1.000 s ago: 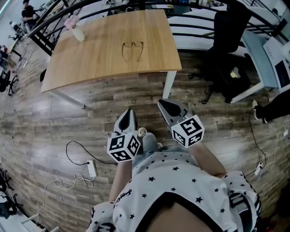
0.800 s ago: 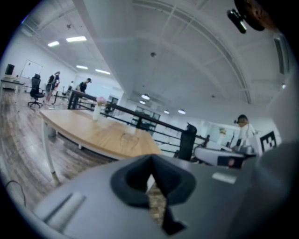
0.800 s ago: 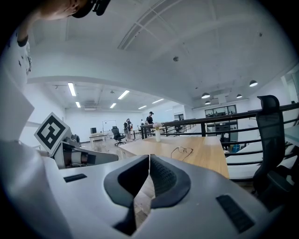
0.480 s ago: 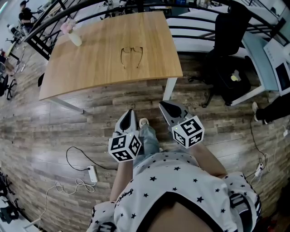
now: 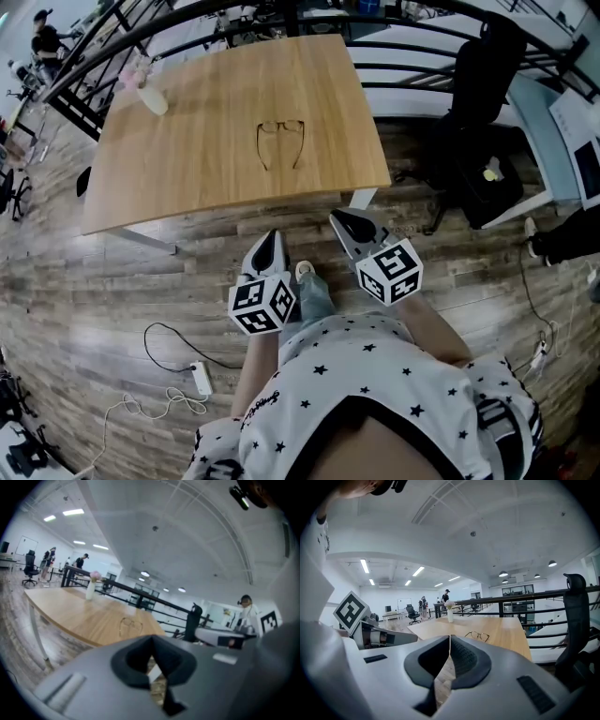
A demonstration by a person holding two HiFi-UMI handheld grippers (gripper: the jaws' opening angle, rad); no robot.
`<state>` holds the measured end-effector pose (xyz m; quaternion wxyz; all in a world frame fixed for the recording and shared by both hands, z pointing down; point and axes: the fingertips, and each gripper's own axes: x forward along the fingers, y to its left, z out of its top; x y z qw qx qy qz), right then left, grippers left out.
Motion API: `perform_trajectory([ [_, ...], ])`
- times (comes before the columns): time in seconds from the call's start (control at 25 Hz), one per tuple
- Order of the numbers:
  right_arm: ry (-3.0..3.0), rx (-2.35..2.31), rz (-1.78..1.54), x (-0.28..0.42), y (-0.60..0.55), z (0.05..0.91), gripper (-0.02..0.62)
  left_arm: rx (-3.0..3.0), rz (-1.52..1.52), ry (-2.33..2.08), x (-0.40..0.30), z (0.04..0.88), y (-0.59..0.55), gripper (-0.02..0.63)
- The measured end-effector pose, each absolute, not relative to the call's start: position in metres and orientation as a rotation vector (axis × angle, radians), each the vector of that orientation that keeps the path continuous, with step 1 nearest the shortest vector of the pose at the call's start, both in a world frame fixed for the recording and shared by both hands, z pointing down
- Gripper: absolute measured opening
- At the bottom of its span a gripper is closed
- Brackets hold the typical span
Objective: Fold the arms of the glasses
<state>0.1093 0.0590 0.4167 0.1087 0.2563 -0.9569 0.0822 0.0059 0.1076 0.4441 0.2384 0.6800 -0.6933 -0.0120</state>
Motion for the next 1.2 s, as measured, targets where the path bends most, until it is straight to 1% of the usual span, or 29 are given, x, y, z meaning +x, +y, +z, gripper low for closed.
perform_trajectory([
  [0.64, -2.794, 0.721, 0.2, 0.025, -0.038, 0.405, 0.018, 1.839, -0.047, -1.879, -0.073, 0.444, 0.013, 0.006],
  [1.2, -2.753, 0.71, 0.181, -0.03, -0.118, 0.416, 0.018, 1.878, 0.014, -1.818, -0.113, 0.455, -0.066, 0.006],
])
